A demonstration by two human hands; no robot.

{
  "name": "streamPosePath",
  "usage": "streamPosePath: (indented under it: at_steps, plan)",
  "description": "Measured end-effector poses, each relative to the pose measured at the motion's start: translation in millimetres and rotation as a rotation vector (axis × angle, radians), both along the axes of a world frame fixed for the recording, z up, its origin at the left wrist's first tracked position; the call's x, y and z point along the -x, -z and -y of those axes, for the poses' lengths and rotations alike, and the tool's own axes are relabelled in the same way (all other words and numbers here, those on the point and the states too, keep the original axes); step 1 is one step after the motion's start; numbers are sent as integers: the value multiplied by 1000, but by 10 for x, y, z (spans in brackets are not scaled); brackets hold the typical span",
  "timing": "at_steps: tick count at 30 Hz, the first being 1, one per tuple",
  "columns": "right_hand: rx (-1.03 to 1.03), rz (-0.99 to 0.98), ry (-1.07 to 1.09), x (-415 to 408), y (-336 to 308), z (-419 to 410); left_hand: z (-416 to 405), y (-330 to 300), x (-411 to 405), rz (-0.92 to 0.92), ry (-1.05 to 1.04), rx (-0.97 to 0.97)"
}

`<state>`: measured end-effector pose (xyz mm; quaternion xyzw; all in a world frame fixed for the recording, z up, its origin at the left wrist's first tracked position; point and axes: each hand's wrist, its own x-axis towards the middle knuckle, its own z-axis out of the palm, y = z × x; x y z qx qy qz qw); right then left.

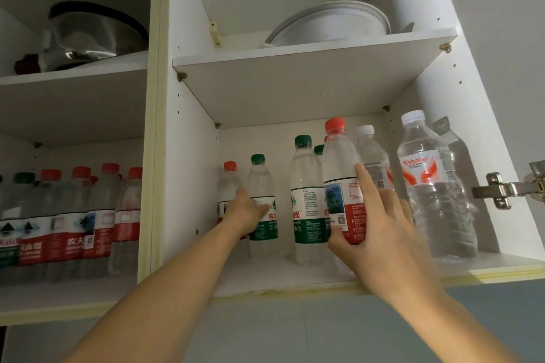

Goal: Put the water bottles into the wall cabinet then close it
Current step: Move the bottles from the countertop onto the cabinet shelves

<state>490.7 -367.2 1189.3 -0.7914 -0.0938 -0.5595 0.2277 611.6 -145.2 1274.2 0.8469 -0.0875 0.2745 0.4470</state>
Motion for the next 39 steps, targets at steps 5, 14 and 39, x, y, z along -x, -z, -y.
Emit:
streamPosePath:
  at_steps: [5, 14, 39]
  plan:
    - [-6, 0, -8, 32, 7, -7, -48, -66, 31, -110, -76, -271]
    - [-9, 6, -19, 15, -2, 1, -114, -181, -111, 48, -154, -633]
    - [-3, 32, -26, -7, -4, 3, -136, -9, -357, 239, -503, -969]
